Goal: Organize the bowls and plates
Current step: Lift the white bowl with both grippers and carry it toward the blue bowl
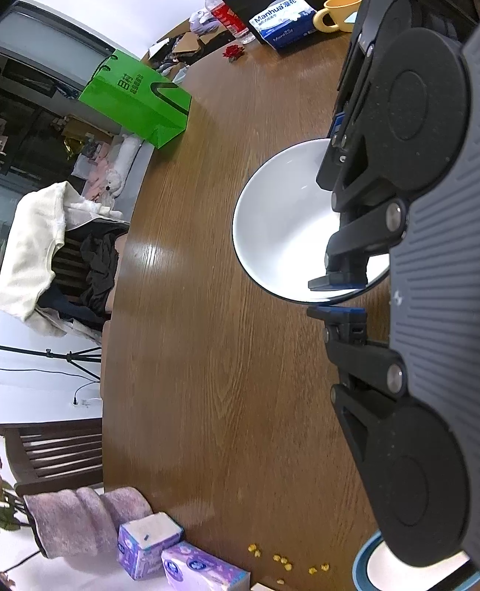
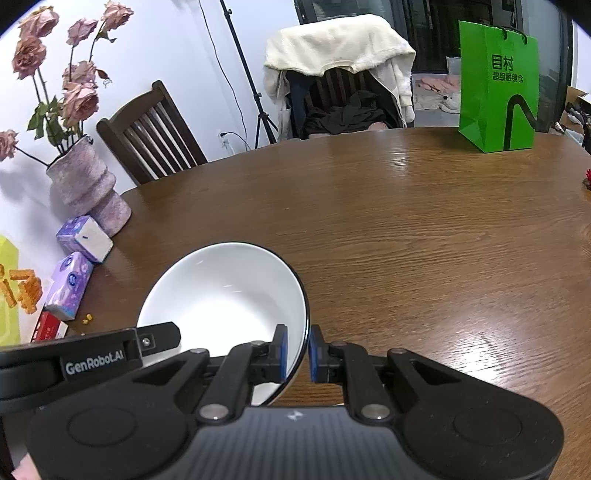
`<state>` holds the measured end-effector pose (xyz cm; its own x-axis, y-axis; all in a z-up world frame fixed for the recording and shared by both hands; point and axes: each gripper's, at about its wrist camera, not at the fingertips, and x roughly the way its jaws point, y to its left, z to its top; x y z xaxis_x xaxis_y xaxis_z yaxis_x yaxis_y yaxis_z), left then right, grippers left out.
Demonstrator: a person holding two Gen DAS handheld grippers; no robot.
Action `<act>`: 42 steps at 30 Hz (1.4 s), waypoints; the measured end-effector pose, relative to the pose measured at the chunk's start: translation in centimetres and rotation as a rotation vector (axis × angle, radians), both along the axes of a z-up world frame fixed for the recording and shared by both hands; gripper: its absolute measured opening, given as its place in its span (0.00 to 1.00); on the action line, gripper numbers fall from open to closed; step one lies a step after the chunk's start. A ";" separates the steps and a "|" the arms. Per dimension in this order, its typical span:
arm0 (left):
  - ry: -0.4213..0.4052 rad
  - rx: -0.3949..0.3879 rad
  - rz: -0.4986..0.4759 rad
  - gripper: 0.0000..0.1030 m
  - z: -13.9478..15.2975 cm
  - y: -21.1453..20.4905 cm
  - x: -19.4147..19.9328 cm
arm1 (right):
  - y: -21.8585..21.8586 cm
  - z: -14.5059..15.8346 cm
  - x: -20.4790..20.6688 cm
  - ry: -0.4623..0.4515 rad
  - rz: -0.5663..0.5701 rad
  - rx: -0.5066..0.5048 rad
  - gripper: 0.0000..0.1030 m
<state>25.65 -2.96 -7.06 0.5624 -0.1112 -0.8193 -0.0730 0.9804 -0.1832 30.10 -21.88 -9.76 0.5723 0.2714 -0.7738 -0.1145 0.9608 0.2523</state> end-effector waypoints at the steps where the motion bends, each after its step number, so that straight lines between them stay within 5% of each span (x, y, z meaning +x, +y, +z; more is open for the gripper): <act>1: -0.001 0.000 0.002 0.08 0.0 0.3 -0.2 | 0.3 0.1 -0.2 -0.001 0.002 0.000 0.11; 42: -0.021 -0.035 0.142 0.08 1.5 13.7 -7.6 | 14.1 2.0 -6.4 -0.013 0.144 -0.034 0.11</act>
